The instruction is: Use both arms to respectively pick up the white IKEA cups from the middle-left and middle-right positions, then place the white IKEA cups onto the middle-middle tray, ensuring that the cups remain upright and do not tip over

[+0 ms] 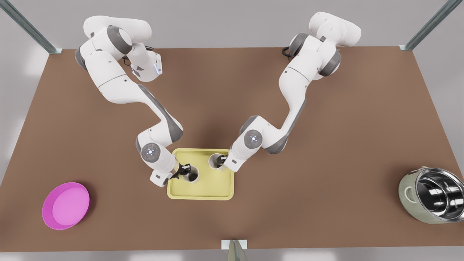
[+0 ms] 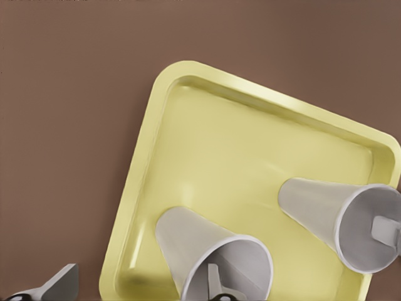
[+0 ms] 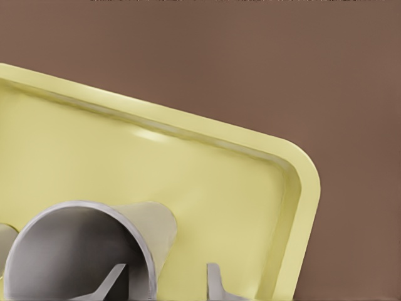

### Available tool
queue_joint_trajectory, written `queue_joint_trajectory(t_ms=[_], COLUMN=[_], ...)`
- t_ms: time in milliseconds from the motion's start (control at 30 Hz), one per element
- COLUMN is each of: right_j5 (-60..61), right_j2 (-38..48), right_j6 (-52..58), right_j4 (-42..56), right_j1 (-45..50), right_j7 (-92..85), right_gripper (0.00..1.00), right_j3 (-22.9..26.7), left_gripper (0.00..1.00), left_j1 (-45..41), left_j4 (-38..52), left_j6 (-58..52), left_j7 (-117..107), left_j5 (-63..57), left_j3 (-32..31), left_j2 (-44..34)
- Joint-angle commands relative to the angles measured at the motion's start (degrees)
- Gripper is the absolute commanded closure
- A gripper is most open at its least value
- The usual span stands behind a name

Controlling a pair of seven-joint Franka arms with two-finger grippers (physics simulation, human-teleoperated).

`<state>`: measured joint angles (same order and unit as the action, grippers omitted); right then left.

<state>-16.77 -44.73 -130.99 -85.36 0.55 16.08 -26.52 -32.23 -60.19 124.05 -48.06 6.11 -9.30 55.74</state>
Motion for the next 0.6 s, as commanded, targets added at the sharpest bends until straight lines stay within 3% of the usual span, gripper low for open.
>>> queue_joint_trajectory(t_ms=[0,67,133,233,267,333,400,500,567], right_j5=[1.39,1.30,1.30,1.74,2.09,2.88,2.36,1.04,1.30], right_j2=[0.08,0.08,0.08,2.98,4.21,5.62,7.20,6.67,9.57], right_j6=[-0.67,-0.67,-0.32,4.51,6.97,10.92,16.47,18.04,33.25], right_j4=[0.02,0.02,-0.07,-0.15,0.11,0.55,1.34,3.44,11.10], right_j1=[0.07,0.24,0.24,-1.60,-2.83,-6.86,-12.85,-20.67,-23.14], right_j7=[8.80,8.80,8.71,6.96,4.41,0.45,-0.60,-18.53,-23.63], right_gripper=[0.00,0.00,0.00,0.00,0.00,0.00,0.00,0.00,0.00], right_j3=[-0.02,-0.02,-0.02,-0.55,-0.64,-2.48,-3.37,-1.17,-0.90], left_gripper=[0.00,0.00,0.00,0.00,0.00,0.00,0.00,0.00,0.00], left_j1=[0.15,2.78,8.31,17.45,20.36,23.17,23.17,23.17,23.35], left_j4=[0.08,0.34,0.43,4.30,4.12,-19.31,-17.85,-17.94,-17.76], left_j6=[-1.88,-14.07,-35.59,-54.78,-55.93,-44.87,-50.92,-53.47,-53.30], left_j7=[-10.47,-10.30,-8.99,22.98,27.23,36.99,36.72,36.37,36.37], left_j5=[-0.40,-0.31,-2.85,-13.50,-13.50,-12.88,-12.70,-11.74,-10.07], left_j3=[-0.01,-0.19,-0.19,0.07,-0.01,-0.10,-0.19,-0.19,-0.19], left_j2=[-0.19,-5.54,-15.64,-24.27,-26.46,-43.15,-42.20,-42.29,-42.29])
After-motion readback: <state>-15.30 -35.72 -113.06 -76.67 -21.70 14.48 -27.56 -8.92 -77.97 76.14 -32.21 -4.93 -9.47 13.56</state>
